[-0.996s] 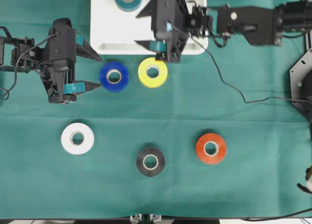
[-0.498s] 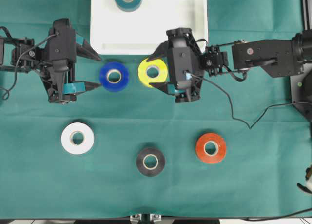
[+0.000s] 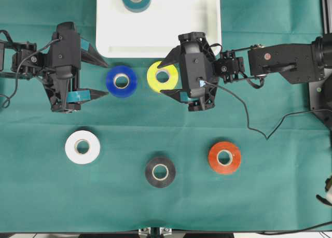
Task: Put the tape alternately from left to right into the white case.
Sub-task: 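Withdraw the right gripper from the tray to beside the yellow roll, then move the left gripper over the yellow tape roll and grasp it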
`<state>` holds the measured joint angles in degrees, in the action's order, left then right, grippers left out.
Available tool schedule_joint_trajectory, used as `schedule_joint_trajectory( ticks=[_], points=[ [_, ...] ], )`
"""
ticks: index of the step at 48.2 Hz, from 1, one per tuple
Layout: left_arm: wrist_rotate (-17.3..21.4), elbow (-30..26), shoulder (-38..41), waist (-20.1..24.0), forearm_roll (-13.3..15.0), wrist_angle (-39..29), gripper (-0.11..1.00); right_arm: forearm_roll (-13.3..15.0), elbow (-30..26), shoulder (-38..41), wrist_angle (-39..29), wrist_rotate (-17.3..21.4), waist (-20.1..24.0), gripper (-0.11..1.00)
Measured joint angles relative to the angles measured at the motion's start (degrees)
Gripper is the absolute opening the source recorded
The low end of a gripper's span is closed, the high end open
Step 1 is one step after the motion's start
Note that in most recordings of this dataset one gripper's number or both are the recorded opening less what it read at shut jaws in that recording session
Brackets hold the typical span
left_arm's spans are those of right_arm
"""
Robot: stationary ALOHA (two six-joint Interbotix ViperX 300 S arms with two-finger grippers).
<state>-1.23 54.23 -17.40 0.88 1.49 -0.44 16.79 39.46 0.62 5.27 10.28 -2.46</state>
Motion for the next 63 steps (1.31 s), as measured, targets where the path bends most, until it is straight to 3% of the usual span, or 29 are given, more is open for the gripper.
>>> schedule_joint_trajectory(
  ticks=[19,31,56,63],
  points=[
    [0.0,-0.4,3.8,-0.4,0.0,0.0,0.62,0.0,0.2,0.1,-0.1,0.0,1.0,0.77],
    [0.4,-4.3,11.6,-0.5,0.0,0.0,0.62,0.0,0.3,0.1,-0.2,0.0,1.1,0.77],
    [1.1,-11.2,20.2,-0.5,0.0,1.1,0.62,0.0,0.4,0.1,-1.8,0.0,1.6,0.77],
    [3.4,-13.8,22.9,-0.5,-0.1,1.6,0.62,0.0,0.6,-0.1,-1.9,0.0,1.6,0.77]
  ],
)
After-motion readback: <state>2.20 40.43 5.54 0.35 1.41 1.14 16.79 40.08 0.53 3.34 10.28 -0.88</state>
